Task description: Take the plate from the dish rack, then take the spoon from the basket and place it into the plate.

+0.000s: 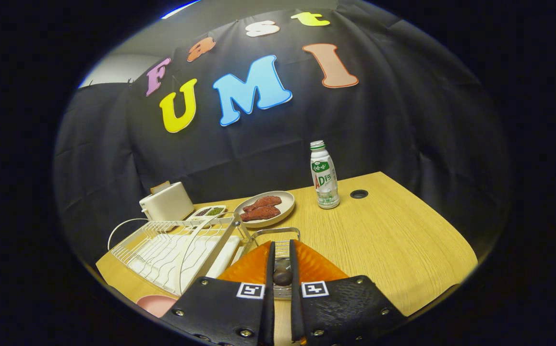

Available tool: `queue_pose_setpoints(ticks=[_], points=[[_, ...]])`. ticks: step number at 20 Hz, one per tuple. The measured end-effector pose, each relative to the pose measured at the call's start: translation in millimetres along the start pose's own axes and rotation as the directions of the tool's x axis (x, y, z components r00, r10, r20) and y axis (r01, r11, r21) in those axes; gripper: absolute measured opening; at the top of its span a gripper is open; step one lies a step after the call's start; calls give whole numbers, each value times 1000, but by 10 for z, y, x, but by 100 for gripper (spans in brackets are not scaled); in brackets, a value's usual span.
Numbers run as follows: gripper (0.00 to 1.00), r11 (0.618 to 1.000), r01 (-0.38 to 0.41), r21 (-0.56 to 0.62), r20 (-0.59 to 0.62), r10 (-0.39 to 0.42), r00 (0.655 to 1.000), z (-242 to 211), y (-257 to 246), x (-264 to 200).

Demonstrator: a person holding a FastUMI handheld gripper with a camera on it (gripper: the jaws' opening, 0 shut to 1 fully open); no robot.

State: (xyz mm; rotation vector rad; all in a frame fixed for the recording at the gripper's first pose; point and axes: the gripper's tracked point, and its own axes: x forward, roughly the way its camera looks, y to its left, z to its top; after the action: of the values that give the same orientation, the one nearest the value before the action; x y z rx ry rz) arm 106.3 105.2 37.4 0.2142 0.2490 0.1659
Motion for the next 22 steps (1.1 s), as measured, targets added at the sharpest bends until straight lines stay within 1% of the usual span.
queue_pose_setpoints(ticks=[1, 4, 8, 11, 17, 20, 22], points=[[7, 1000, 5, -10, -11, -5, 1000, 22, 2, 1], [7, 999, 21, -41, -38, -22, 999, 62, 7, -2], [7, 999, 4, -50, -47, -6, 999, 176, 75, -12], [7, 998, 10, -69, -49, -14, 999, 309, 95, -58], [7, 992, -1, -127, -17, -2, 1000, 751, 211, -393], [7, 987, -20, -159, 1, 20, 1000, 956, 371, -639], [7, 986, -50, -162, 10, 53, 999, 1052, 546, -830]])
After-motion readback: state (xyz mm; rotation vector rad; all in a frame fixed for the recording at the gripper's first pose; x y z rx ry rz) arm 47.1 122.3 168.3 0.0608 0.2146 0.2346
